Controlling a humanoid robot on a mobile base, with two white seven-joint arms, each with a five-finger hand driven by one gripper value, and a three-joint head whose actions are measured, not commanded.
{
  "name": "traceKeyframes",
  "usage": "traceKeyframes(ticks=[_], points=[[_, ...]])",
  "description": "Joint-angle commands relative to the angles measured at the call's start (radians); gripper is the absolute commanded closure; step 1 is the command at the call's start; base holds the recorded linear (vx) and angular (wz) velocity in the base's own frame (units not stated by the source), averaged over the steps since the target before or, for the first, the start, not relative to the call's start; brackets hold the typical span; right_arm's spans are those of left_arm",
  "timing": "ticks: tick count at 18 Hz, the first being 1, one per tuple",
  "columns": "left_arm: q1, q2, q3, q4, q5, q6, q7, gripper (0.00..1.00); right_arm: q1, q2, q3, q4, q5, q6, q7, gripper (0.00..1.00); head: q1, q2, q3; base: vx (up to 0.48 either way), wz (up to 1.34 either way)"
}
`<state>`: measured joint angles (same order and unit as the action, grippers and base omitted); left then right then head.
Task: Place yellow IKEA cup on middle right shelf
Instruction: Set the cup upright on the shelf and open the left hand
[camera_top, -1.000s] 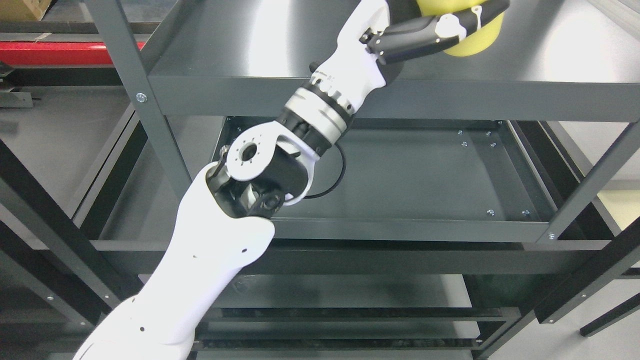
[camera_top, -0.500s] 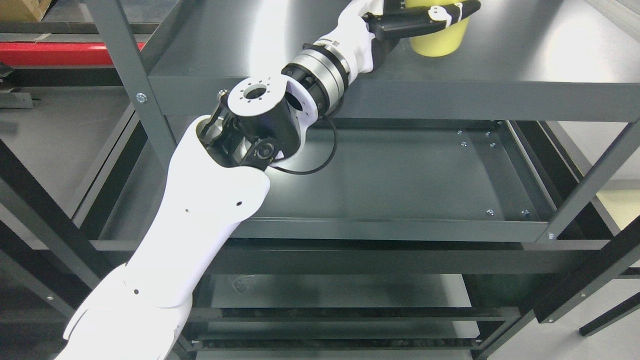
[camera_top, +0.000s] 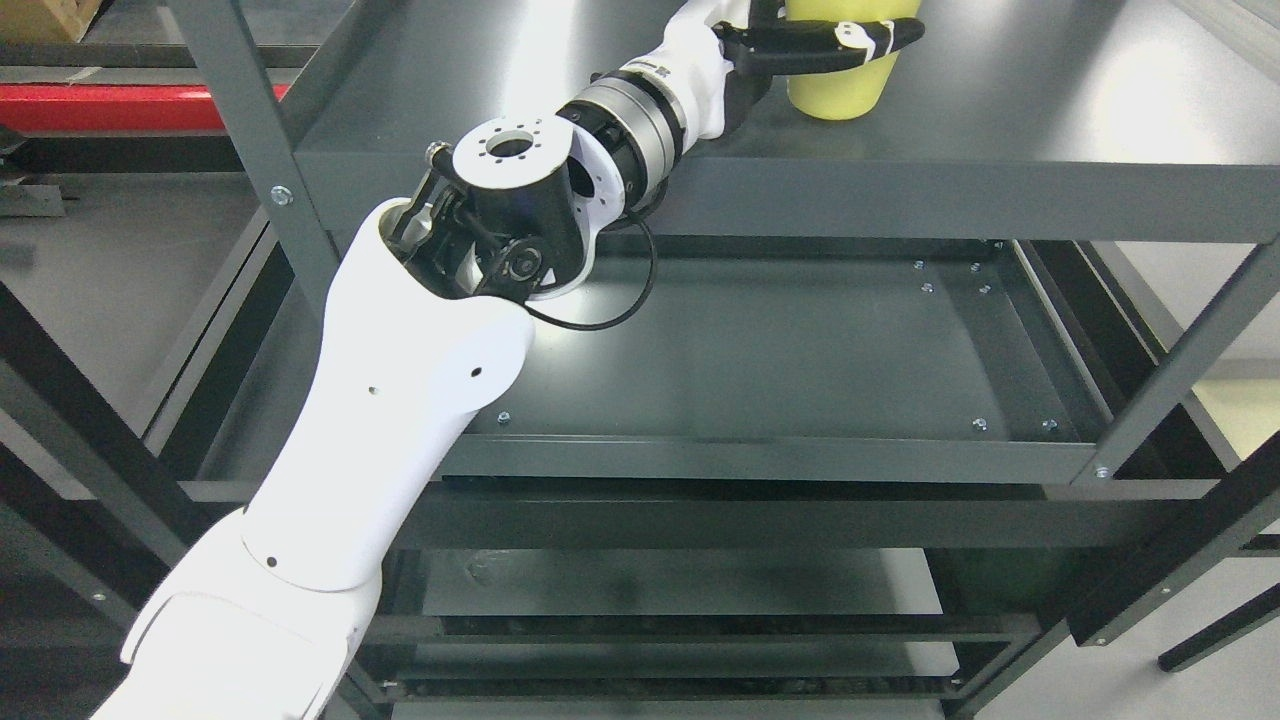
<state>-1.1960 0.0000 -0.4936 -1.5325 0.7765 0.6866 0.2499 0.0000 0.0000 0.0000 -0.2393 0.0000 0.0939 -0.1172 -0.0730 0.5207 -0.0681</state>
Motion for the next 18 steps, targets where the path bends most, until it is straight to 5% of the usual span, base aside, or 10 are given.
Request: traceKeyframes(ticks=[1, 11, 18], points=[[-0.005, 0.017, 0.018, 0.026, -0.022, 0.002, -0.004, 0.01, 0.014, -0.017, 0.017, 0.000, -0.025, 0.000, 0.001, 0.01, 0.0000, 0.000, 0.000, 0.000, 0.00], [-0.002, 0.017, 0.159, -0.126, -0.062, -0.053, -0.026, 0.01, 0.014, -0.017, 0.017, 0.000, -0.025, 0.000, 0.001, 0.01, 0.0000, 0.000, 0.000, 0.000, 0.00], [0.001, 0.017, 0.250, -0.175, -0.059, -0.102, -0.469, 0.01, 0.014, -0.017, 0.017, 0.000, -0.025, 0.000, 0.001, 0.01, 0.0000, 0.000, 0.000, 0.000, 0.00]])
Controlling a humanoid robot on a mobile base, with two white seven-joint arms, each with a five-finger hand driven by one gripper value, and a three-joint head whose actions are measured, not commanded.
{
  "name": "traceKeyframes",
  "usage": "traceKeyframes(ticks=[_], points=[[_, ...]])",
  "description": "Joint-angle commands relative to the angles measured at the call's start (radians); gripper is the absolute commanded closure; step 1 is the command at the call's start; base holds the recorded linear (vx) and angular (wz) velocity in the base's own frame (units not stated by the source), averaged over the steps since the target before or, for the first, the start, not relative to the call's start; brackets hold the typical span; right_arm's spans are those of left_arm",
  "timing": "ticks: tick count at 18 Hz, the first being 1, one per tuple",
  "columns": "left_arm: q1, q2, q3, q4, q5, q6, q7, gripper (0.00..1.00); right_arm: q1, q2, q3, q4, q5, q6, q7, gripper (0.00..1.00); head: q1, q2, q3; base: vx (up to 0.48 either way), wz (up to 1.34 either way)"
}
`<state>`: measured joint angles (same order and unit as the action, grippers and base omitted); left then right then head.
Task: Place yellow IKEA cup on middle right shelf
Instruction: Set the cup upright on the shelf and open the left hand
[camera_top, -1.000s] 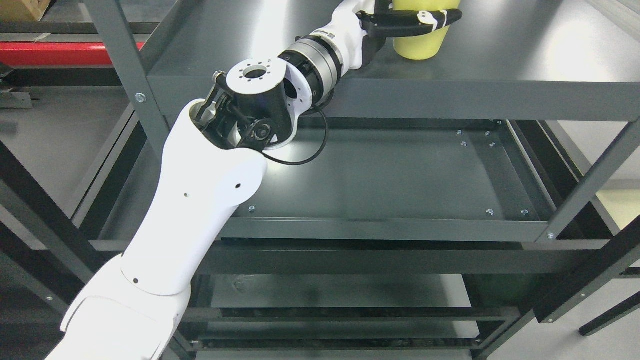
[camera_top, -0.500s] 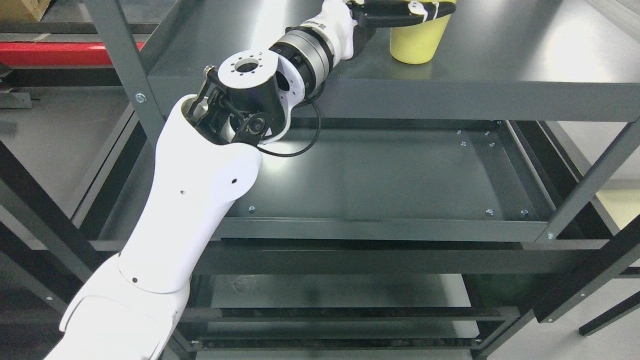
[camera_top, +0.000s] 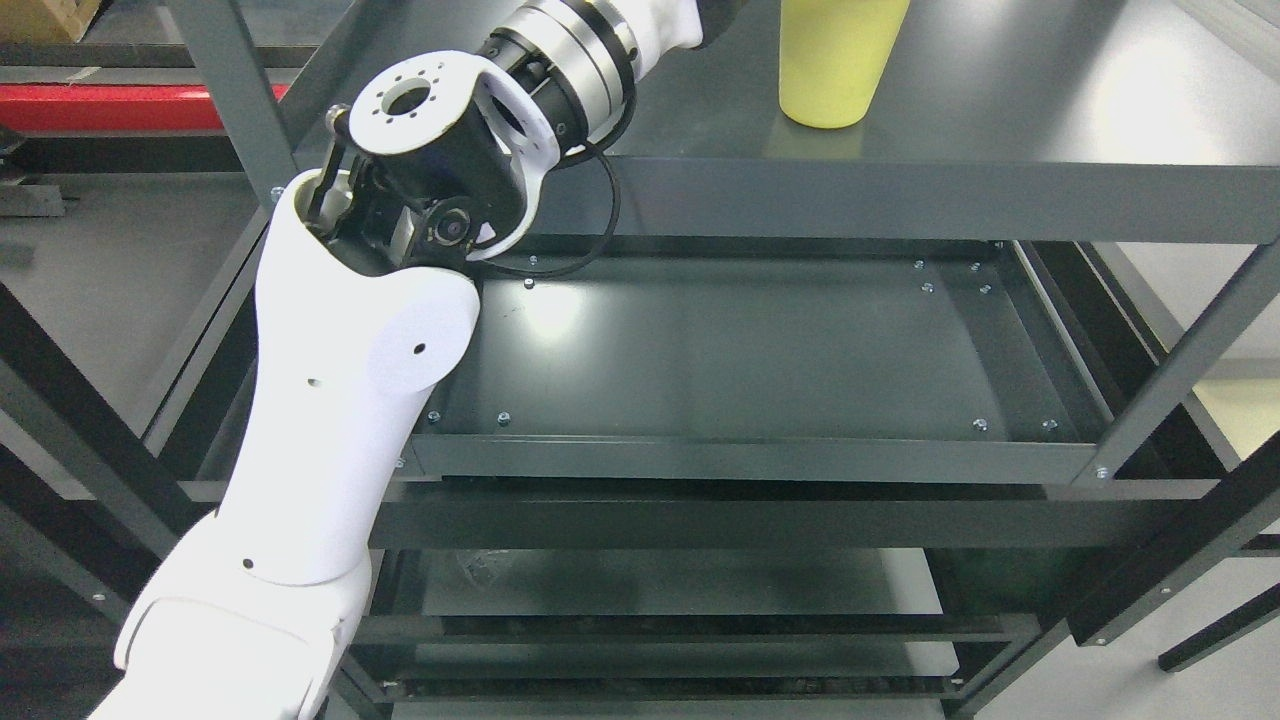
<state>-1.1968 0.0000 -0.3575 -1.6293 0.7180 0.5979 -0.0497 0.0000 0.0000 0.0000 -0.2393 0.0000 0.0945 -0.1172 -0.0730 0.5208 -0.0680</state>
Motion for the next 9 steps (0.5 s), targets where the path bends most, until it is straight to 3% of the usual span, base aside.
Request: traceKeyframes(ticks=[1, 6, 9], points=[[0.002, 0.017, 0.118, -0.081, 0.006, -0.012, -0.208, 0.01, 0.014, -0.017, 0.017, 0.000, -0.025, -0.001, 0.001, 0.01, 0.0000, 0.000, 0.000, 0.000, 0.00], [0.045, 0.017, 0.111, -0.101, 0.075, 0.043, -0.387, 0.01, 0.014, -0.017, 0.017, 0.000, -0.025, -0.001, 0.001, 0.01, 0.0000, 0.000, 0.000, 0.000, 0.00], [0.088, 0.017, 0.097, -0.135, 0.216, 0.222, -0.507, 0.01, 0.014, -0.017, 0.017, 0.000, -0.025, -0.001, 0.001, 0.01, 0.0000, 0.000, 0.000, 0.000, 0.00]])
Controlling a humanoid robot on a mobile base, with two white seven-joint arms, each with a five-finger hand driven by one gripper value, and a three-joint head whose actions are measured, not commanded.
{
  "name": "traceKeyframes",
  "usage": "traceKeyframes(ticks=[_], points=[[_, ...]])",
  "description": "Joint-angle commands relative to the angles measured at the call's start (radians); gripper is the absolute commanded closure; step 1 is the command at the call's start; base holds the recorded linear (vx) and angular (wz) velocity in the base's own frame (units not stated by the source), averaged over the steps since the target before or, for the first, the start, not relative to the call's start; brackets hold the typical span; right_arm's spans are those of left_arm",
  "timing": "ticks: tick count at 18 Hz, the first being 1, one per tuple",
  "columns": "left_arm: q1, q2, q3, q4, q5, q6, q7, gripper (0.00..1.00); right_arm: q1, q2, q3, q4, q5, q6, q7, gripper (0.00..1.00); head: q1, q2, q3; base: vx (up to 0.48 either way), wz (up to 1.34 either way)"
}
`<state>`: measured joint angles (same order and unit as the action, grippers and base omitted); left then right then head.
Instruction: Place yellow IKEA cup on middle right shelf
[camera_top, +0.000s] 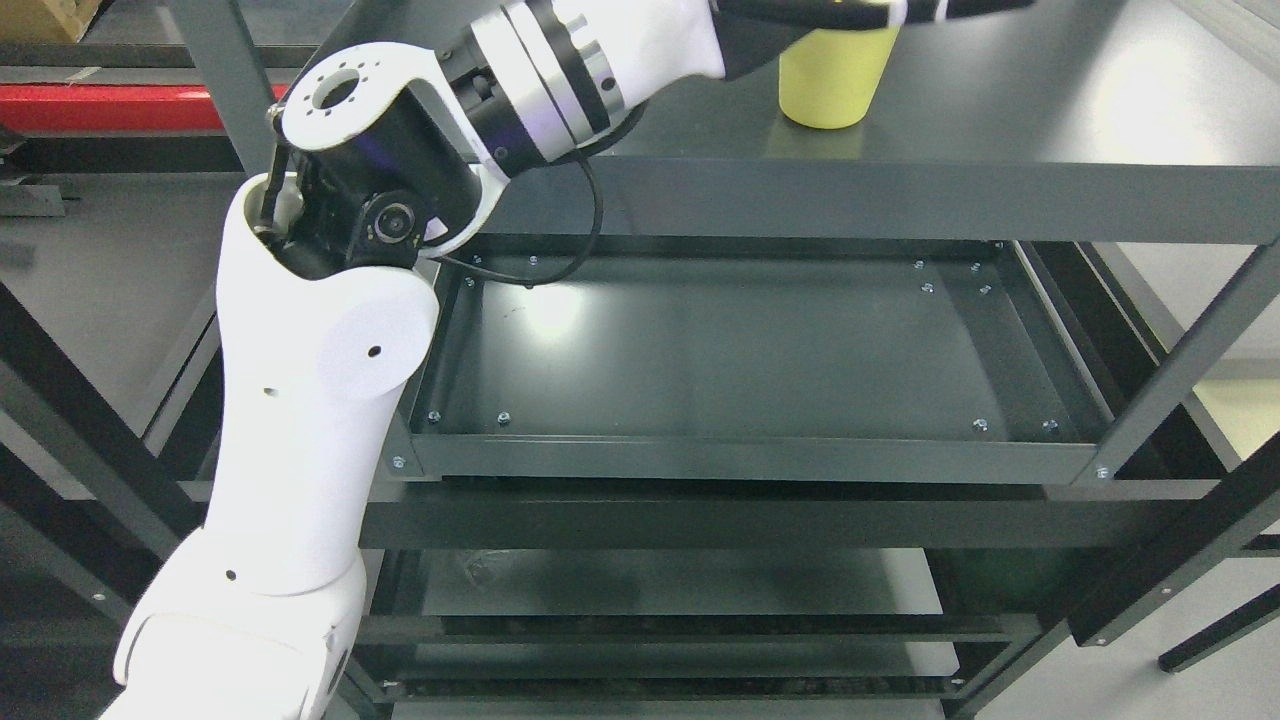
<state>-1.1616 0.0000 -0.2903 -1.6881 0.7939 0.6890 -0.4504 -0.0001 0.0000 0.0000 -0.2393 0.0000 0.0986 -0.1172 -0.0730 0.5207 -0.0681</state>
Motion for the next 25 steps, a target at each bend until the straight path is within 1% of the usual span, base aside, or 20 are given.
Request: traceKeyframes(ticks=[1, 3, 5, 7, 9, 12, 14, 16, 17, 19, 20, 21, 22, 23, 24, 25], points=[[0.072, 0.018, 0.023, -0.078, 0.143, 0.170, -0.167, 0.01, 0.014, -0.017, 0.017, 0.000, -0.025, -0.005, 0.001, 0.01, 0.0000, 0.000, 0.000, 0.000, 0.00], [0.115, 0.018, -0.012, -0.078, 0.143, 0.198, -0.267, 0.01, 0.014, -0.017, 0.017, 0.000, -0.025, -0.005, 0.001, 0.01, 0.0000, 0.000, 0.000, 0.000, 0.00], [0.154, 0.018, -0.055, -0.079, 0.143, 0.199, -0.309, 0.01, 0.014, -0.017, 0.017, 0.000, -0.025, -0.005, 0.001, 0.01, 0.0000, 0.000, 0.000, 0.000, 0.00], [0.184, 0.018, -0.079, -0.078, 0.143, 0.199, -0.310, 0.01, 0.014, -0.017, 0.017, 0.000, -0.025, -0.005, 0.001, 0.01, 0.0000, 0.000, 0.000, 0.000, 0.00], [0.235, 0.046, -0.122, -0.078, 0.143, 0.199, -0.310, 0.01, 0.014, -0.017, 0.017, 0.000, -0.025, -0.005, 0.001, 0.01, 0.0000, 0.000, 0.000, 0.000, 0.00], [0.357, 0.104, -0.214, -0.078, 0.130, 0.195, -0.310, 0.01, 0.014, -0.017, 0.017, 0.000, -0.025, -0.005, 0.001, 0.01, 0.0000, 0.000, 0.000, 0.000, 0.00], [0.423, 0.114, -0.246, -0.065, 0.085, 0.187, -0.310, 0.01, 0.014, -0.017, 0.017, 0.000, -0.025, -0.005, 0.001, 0.01, 0.0000, 0.000, 0.000, 0.000, 0.00], [0.480, 0.101, -0.244, -0.024, -0.023, 0.169, -0.309, 0.01, 0.014, -0.017, 0.017, 0.000, -0.025, -0.005, 0.001, 0.01, 0.0000, 0.000, 0.000, 0.000, 0.00], [0.503, 0.088, -0.231, 0.019, -0.101, 0.111, -0.300, 0.01, 0.014, -0.017, 0.017, 0.000, -0.025, -0.005, 0.001, 0.01, 0.0000, 0.000, 0.000, 0.000, 0.00], [0.557, 0.042, -0.181, 0.106, -0.270, -0.084, -0.295, 0.01, 0.014, -0.017, 0.017, 0.000, -0.025, -0.005, 0.001, 0.01, 0.0000, 0.000, 0.000, 0.000, 0.00], [0.583, 0.018, -0.143, 0.164, -0.380, -0.218, -0.283, 0.01, 0.014, -0.017, 0.017, 0.000, -0.025, -0.005, 0.001, 0.01, 0.0000, 0.000, 0.000, 0.000, 0.00], [0.602, 0.018, -0.100, 0.216, -0.491, -0.337, -0.259, 0.01, 0.014, -0.017, 0.017, 0.000, -0.025, -0.005, 0.001, 0.01, 0.0000, 0.000, 0.000, 0.000, 0.00], [0.631, 0.018, -0.033, 0.272, -0.642, -0.487, -0.207, 0.01, 0.014, -0.017, 0.017, 0.000, -0.025, -0.005, 0.001, 0.01, 0.0000, 0.000, 0.000, 0.000, 0.00], [0.648, 0.018, 0.021, 0.300, -0.735, -0.569, -0.152, 0.01, 0.014, -0.017, 0.017, 0.000, -0.025, -0.005, 0.001, 0.01, 0.0000, 0.000, 0.000, 0.000, 0.00], [0.661, 0.018, 0.063, 0.309, -0.771, -0.604, -0.108, 0.01, 0.014, -0.017, 0.017, 0.000, -0.025, -0.005, 0.001, 0.01, 0.0000, 0.000, 0.000, 0.000, 0.00], [0.683, 0.018, 0.110, 0.309, -0.772, -0.632, -0.065, 0.01, 0.014, -0.017, 0.017, 0.000, -0.025, -0.005, 0.001, 0.01, 0.0000, 0.000, 0.000, 0.000, 0.00]])
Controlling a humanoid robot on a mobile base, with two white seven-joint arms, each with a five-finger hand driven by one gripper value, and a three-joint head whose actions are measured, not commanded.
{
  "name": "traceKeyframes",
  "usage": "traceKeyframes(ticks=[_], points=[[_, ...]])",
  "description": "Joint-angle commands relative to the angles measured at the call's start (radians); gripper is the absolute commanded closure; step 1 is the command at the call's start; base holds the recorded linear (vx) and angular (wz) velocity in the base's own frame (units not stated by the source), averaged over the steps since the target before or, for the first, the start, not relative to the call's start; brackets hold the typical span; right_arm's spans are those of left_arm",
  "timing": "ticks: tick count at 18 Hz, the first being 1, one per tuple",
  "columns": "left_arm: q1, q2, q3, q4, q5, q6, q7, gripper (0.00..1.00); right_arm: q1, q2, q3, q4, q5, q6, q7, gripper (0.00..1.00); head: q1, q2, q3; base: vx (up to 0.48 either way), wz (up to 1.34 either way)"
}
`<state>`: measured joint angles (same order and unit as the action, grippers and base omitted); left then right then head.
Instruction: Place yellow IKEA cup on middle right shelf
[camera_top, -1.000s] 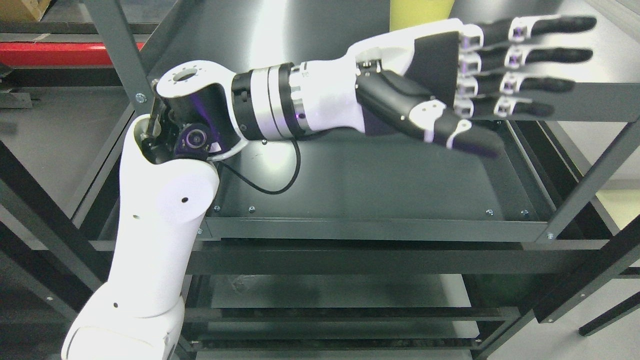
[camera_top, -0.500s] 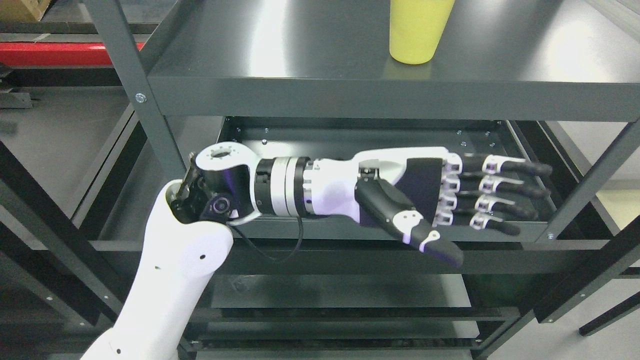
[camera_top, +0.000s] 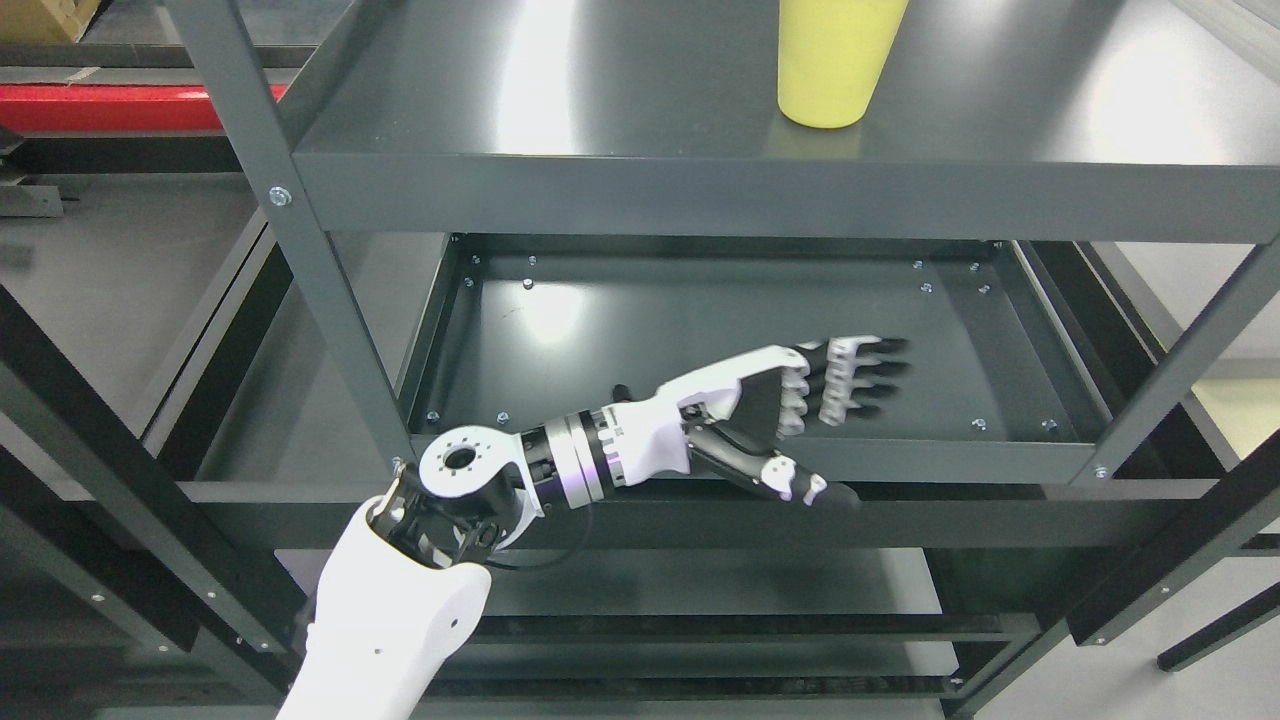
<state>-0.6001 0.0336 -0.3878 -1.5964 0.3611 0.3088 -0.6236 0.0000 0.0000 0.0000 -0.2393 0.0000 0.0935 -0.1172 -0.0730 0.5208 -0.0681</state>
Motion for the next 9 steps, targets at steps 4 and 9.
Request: traceKeyframes(ticks=[4, 9], points=[[0.183, -0.016, 0.362, 0.207, -0.349, -0.376, 0.122, 0.01, 0.014, -0.017, 0.017, 0.000, -0.025, 0.000, 0.001, 0.01, 0.0000, 0.000, 0.000, 0.000, 0.00], [0.256, -0.016, 0.445, 0.204, -0.372, -0.399, 0.221, 0.02, 0.014, -0.017, 0.017, 0.000, -0.025, 0.000, 0.001, 0.01, 0.0000, 0.000, 0.000, 0.000, 0.00]])
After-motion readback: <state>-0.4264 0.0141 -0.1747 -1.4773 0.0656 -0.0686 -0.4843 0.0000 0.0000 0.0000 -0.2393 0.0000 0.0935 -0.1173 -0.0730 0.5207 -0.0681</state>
